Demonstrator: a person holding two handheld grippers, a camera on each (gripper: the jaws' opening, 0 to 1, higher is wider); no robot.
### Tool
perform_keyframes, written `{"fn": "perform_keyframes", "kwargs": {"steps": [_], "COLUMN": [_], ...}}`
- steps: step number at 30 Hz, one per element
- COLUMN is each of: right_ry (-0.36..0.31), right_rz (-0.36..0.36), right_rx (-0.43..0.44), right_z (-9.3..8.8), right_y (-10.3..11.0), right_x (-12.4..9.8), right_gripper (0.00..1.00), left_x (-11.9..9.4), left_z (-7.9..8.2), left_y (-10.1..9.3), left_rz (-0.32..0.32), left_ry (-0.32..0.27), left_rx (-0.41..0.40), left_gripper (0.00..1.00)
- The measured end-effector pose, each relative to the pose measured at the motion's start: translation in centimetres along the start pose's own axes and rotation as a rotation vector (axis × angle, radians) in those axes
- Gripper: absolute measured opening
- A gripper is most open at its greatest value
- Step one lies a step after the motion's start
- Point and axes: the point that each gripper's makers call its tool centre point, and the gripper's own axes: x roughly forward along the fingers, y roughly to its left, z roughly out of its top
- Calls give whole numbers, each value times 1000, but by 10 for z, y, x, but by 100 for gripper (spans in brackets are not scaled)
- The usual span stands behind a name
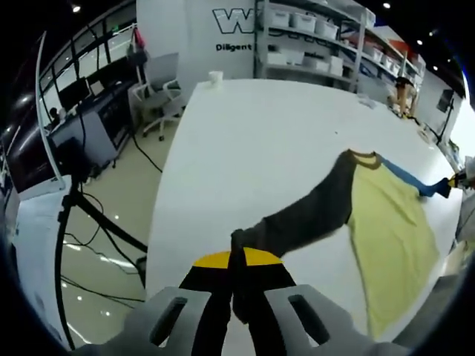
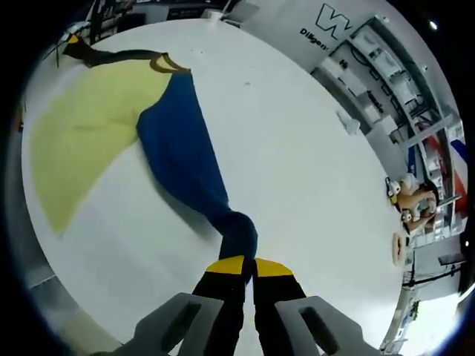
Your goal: Fold the garment on the visible template until the final outline fits inside the template.
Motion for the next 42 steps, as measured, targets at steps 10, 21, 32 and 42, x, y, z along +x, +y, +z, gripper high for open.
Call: {"fn": "perform_keyframes", "kwargs": {"steps": [10, 21, 32, 42], "right_ry": [61, 111, 147, 147], "right_rz": [18, 37, 102, 160], "right_rx": [-89, -101, -109, -77], "right_z": [-20, -42, -57, -64], "right_y": [13, 19, 44, 53], "right_x": [13, 23, 31, 33], "right_gripper": [0, 0, 0, 0], "left_x": [1, 2, 10, 13], "left_z": [-15, -25, -32, -33], "left_y": [7, 12, 1, 2], "left_rz": [21, 45, 34, 47], "left_ry": [29, 54, 69, 44], "left_rx": [8, 23, 71, 124], "left_gripper": [3, 3, 3, 3]}}
